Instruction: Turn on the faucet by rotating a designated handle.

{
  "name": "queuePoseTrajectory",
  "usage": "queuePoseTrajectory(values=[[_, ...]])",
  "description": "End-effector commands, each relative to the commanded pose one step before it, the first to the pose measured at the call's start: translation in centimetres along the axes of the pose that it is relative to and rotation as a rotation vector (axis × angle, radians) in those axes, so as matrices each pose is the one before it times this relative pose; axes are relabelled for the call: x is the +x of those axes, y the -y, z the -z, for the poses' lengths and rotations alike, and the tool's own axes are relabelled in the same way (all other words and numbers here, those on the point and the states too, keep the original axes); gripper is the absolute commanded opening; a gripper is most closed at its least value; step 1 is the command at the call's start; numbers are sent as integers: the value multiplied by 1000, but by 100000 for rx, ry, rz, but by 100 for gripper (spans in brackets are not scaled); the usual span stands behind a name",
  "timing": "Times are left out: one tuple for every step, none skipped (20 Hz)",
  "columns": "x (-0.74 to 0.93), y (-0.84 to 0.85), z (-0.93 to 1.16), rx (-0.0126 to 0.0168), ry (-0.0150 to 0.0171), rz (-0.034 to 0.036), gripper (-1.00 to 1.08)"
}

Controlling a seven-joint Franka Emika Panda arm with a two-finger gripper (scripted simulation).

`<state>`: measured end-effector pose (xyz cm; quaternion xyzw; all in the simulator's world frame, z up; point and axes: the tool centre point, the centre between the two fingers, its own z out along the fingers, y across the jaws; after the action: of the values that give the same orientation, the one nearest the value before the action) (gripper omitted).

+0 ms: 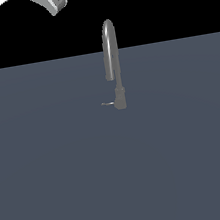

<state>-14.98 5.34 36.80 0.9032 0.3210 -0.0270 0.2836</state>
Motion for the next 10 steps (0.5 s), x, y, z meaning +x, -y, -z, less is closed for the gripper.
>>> queuePoseTrajectory(values=[[988,350,-912,-5573,554,6037,-100],[363,128,-347,-2068,246,2202,-100],[355,125,-340,-2021,238,2151,-100],[347,122,-332,-1975,231,2102,-100],[340,120,-325,-1932,224,2056,-100],[333,117,-319,-1890,217,2010,-100],[326,115,-312,-1851,211,1966,-100],[319,112,-306,-1814,206,1923,-100],[313,110,-300,-1779,200,1884,-100],[307,107,-295,-1745,196,1845,-100]])
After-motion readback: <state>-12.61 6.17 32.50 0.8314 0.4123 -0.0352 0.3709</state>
